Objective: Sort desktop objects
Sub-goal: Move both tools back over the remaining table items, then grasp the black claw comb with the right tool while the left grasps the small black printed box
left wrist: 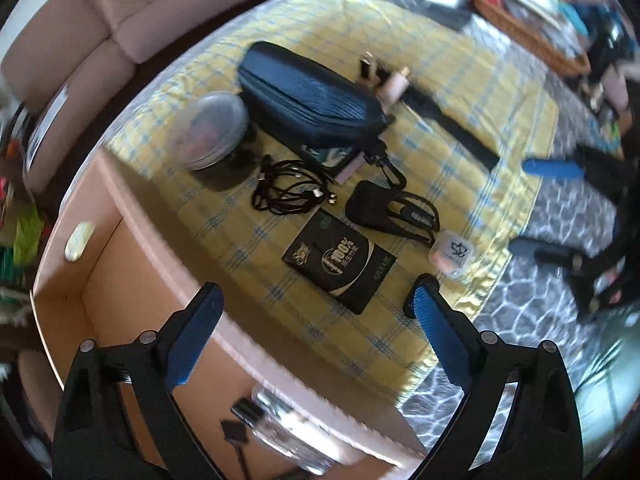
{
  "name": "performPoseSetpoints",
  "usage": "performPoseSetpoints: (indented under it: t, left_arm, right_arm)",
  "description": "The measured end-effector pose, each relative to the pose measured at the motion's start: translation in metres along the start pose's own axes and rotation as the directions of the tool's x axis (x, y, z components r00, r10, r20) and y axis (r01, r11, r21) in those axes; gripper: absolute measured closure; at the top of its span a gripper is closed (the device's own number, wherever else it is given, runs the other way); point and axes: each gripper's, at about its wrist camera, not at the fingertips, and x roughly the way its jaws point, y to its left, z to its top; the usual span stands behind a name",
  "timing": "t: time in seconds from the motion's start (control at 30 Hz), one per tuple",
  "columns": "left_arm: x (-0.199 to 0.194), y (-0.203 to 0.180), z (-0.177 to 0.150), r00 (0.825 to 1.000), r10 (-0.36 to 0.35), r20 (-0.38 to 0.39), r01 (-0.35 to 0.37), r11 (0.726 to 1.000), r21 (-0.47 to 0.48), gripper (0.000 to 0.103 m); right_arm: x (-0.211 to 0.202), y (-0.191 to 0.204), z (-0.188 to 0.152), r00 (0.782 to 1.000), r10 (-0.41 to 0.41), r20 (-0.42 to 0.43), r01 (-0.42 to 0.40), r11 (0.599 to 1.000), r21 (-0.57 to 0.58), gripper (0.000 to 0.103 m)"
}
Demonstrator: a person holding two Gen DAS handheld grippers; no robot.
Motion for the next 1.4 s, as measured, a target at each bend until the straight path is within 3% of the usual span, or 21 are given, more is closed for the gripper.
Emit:
performPoseSetpoints:
  t: [0.17, 0.33, 0.6, 0.7, 0.77, 0.83, 0.97, 1.13, 1.23, 1.33, 1.4]
  left_arm:
    - [0.025, -0.013, 0.01, 0.998, -0.006, -0.067, 0.015, 0.991, 0.134, 0.007]
    - [0.046, -0.018, 0.021, 0.991, 0.013, -0.133, 0.022, 0.965, 0.26, 0.007]
    - [0.067, -0.019, 0.024, 0.983, 0.01, -0.182, 0.052, 0.94, 0.337, 0.007]
    - [0.069, -0.019, 0.025, 0.983, 0.004, -0.184, 0.06, 0.937, 0.344, 0.013]
    - [0.07, -0.019, 0.027, 0.981, 0.01, -0.193, 0.058, 0.938, 0.342, 0.014]
    - [0.075, -0.021, 0.027, 0.973, 0.022, -0.228, 0.062, 0.933, 0.355, 0.026]
    - [0.08, -0.032, 0.025, 0.965, 0.084, -0.247, 0.028, 0.907, 0.421, 0.029]
    - [0.079, -0.034, 0.032, 0.962, 0.074, -0.262, 0.042, 0.911, 0.411, 0.031]
    - [0.073, -0.028, 0.036, 0.965, 0.031, -0.261, 0.066, 0.933, 0.354, 0.032]
    - [0.048, -0.015, 0.041, 0.981, -0.043, -0.189, 0.093, 0.96, 0.263, 0.032]
    - [0.023, -0.01, 0.038, 0.988, -0.08, -0.134, 0.111, 0.965, 0.238, 0.032]
  right_arm:
    - [0.019, -0.002, 0.017, 0.999, 0.044, -0.013, -0.044, 0.999, -0.025, 0.025]
    - [0.041, 0.002, 0.029, 0.994, 0.102, -0.042, -0.104, 0.994, -0.045, 0.031]
    - [0.072, 0.013, 0.036, 0.984, 0.136, -0.115, -0.147, 0.984, -0.096, 0.032]
    - [0.083, 0.018, 0.033, 0.981, 0.126, -0.146, -0.143, 0.983, -0.114, 0.034]
    - [0.088, 0.019, 0.032, 0.98, 0.118, -0.16, -0.137, 0.983, -0.119, 0.05]
    - [0.091, 0.021, 0.03, 0.978, 0.118, -0.172, -0.141, 0.982, -0.126, 0.066]
    - [0.09, 0.022, 0.029, 0.98, 0.111, -0.167, -0.133, 0.983, -0.124, 0.066]
    - [0.078, 0.014, 0.034, 0.981, 0.144, -0.127, -0.154, 0.985, -0.072, 0.066]
    - [0.067, 0.007, 0.035, 0.982, 0.16, -0.099, -0.165, 0.985, -0.044, 0.066]
    - [0.057, -0.001, 0.035, 0.981, 0.179, -0.074, -0.18, 0.984, -0.012, 0.066]
    - [0.048, -0.006, 0.036, 0.981, 0.187, -0.055, -0.187, 0.982, 0.009, 0.066]
